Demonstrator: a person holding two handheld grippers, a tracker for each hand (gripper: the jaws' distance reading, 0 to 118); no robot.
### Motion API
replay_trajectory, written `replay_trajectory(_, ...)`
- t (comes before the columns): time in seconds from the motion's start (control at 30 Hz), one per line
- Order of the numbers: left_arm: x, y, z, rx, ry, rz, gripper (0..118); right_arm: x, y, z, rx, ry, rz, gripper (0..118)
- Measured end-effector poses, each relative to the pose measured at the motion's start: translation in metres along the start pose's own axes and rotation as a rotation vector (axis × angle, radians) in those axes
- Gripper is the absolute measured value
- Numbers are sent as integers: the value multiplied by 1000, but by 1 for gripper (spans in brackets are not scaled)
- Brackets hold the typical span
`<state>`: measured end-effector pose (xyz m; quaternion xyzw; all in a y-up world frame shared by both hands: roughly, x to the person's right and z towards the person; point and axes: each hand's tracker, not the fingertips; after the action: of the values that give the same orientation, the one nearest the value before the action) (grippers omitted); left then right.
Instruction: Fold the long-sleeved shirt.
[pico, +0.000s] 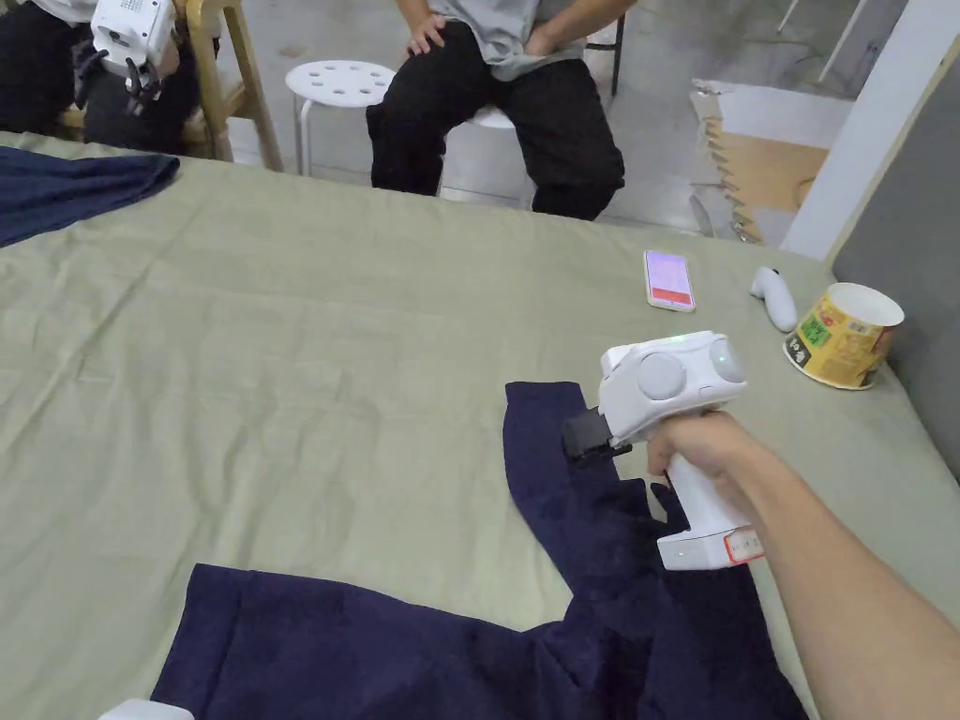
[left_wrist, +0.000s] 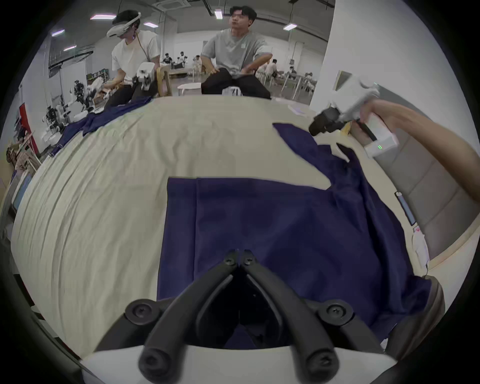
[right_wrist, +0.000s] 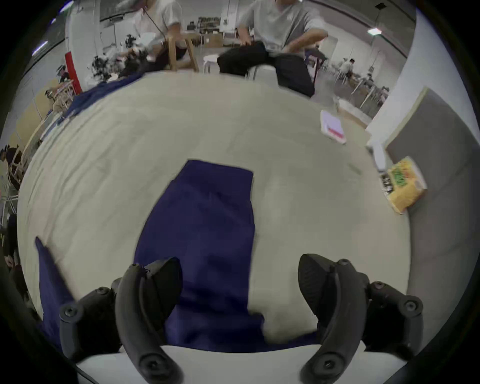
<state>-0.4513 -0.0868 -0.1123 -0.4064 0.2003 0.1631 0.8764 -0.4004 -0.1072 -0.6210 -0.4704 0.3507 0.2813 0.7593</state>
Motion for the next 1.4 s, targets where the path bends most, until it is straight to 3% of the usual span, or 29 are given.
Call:
replay_trajectory(0.13,-3,-9,-2,-21,36,25,4,-17,-6,-31,-147,62,-2,82)
replay_trajectory(0.17,-4,-10,-3,-24,37,31,4,-16,-4,-22,-86,24,-46,72)
replay_trajectory(0.2,-2,-11,-1,-25,41,37,4,-14,-4,-17,-114,68,-58,50)
replay_trajectory(0.23,-3,-12,0,-25,43,42,4,-14,-4,-12,-115,115,-61,41)
replay_trajectory(0.27,-3,-12,0,-24,42,48,4,-15,-5,-6,-89,149,-32,41)
replay_trajectory(0.3,-3,-12,1,-23,40,53,4,-17,-7,-4,-90,133,1,6)
replay_trajectory(0.33,-1,-13,4,-20,37,60,4,-21,-14,1,-87,68,11,0)
replay_trajectory(0.4,0,-11,11,-12,25,72,4,-15,-16,12,-38,29,4,0)
replay_trajectory(0.47,4,-11,26,21,22,64,4,-4,-18,38,34,-4,-73,0)
replay_trajectory(0.57,2,-14,43,48,20,60,4,12,-15,94,98,15,-116,0)
replay_trajectory(0.73,1,-26,66,72,4,60,4,4,-45,208,247,-8,34,0)
replay_trajectory(0.97,13,-52,100,107,-54,55,4,-33,-164,312,434,0,33,0)
replay_trajectory(1.13,19,-70,117,115,-74,48,4,-70,-277,306,445,-61,8,0)
replay_trajectory(1.4,21,-85,136,110,-74,54,4,-105,-410,218,92,14,-129,0)
